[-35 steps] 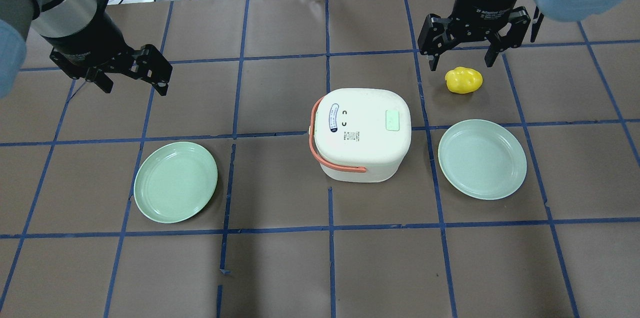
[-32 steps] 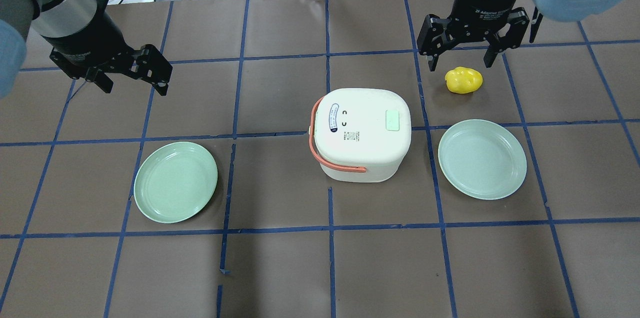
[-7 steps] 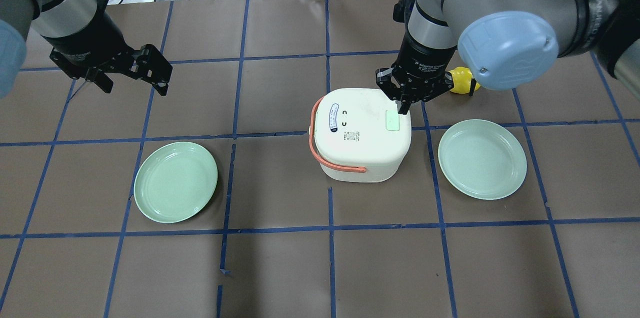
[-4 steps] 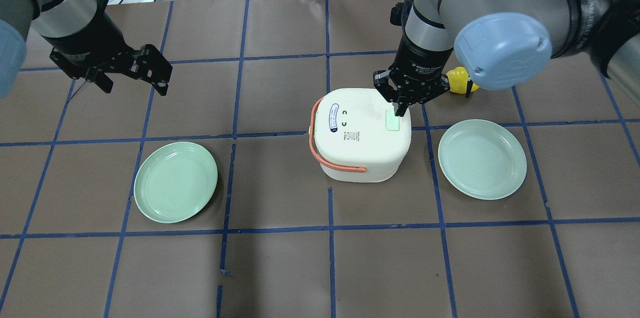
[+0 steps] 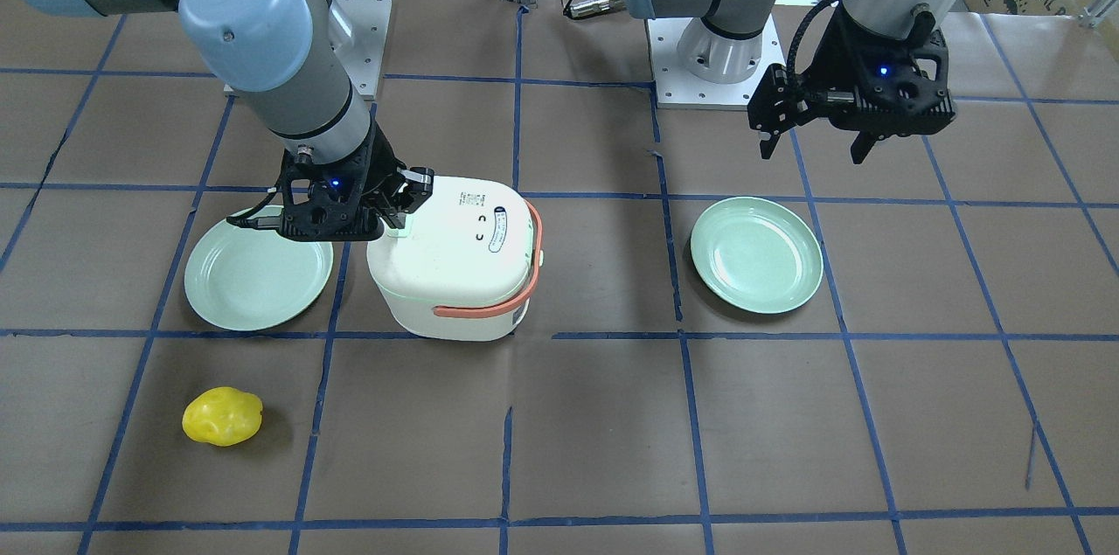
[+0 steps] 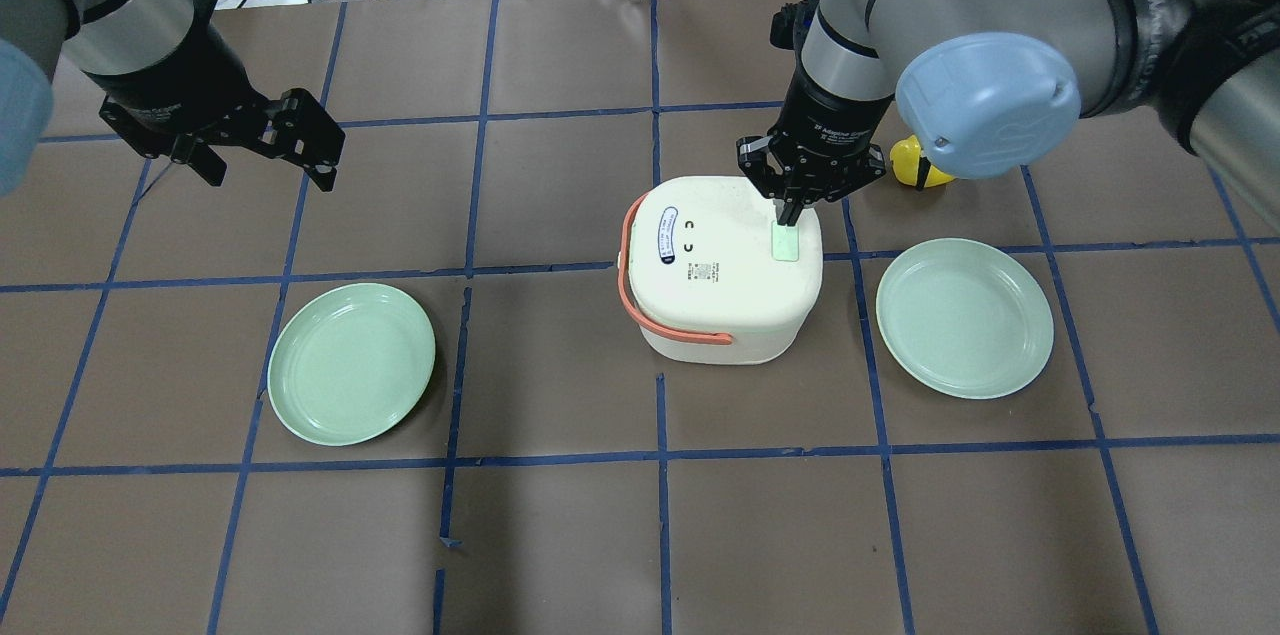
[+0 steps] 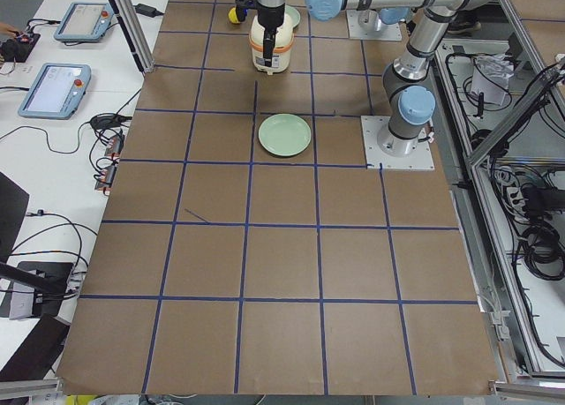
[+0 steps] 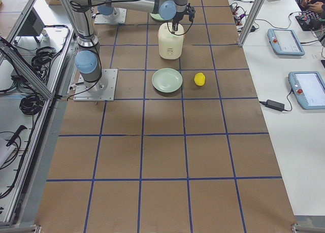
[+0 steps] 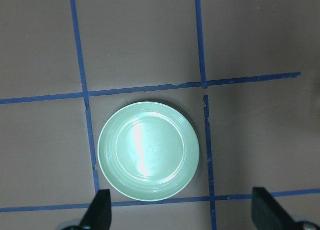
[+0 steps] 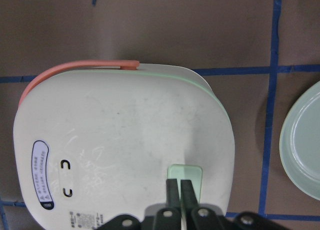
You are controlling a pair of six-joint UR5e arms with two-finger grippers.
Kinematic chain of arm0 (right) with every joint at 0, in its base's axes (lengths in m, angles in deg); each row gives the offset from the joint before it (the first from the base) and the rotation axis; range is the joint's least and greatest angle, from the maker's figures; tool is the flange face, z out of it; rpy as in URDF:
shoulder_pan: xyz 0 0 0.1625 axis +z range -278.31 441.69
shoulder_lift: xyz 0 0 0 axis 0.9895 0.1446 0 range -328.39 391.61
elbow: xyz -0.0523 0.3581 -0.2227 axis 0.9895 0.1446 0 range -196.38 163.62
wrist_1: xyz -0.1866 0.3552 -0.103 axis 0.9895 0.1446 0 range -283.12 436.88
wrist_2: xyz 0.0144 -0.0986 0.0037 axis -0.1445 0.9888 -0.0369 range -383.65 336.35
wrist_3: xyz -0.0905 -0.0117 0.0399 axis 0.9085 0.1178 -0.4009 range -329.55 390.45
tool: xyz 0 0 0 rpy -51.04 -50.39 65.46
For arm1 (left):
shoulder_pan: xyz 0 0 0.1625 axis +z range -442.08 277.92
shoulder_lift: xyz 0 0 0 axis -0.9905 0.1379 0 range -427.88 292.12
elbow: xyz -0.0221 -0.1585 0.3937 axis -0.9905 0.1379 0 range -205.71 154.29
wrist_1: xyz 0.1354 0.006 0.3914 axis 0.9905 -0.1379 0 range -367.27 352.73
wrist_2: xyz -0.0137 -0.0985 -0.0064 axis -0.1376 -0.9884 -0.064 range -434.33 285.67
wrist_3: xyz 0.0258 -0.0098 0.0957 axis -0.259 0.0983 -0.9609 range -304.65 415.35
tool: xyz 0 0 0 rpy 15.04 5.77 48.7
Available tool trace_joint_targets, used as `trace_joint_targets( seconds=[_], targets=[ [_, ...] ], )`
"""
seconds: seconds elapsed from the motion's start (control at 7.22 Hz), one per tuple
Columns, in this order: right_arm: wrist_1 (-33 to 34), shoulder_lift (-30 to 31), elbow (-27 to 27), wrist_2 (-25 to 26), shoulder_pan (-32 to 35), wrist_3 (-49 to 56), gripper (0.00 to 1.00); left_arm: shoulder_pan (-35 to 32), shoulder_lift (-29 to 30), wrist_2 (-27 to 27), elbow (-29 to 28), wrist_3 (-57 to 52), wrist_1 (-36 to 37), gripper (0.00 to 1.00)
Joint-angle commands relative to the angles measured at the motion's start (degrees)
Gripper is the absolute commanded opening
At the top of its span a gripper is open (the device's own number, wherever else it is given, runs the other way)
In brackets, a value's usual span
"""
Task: Press rice cooker button
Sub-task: 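Press down on the green lid button with the closed right gripper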
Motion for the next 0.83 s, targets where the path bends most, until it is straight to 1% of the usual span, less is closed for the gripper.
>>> trace_joint_targets(
  seconds=[0.0, 0.69],
  targets=[
    [0.19, -0.56, 0.00, -0.18, 0.00, 0.38, 0.16, 0.00, 0.02, 0.00, 0.00, 0.03, 0.00, 1.00],
    [0.89, -0.74, -1.32, -0.10, 0.00, 0.73, 0.16, 0.00, 0.02, 0.00, 0.00, 0.03, 0.00, 1.00]
  ],
)
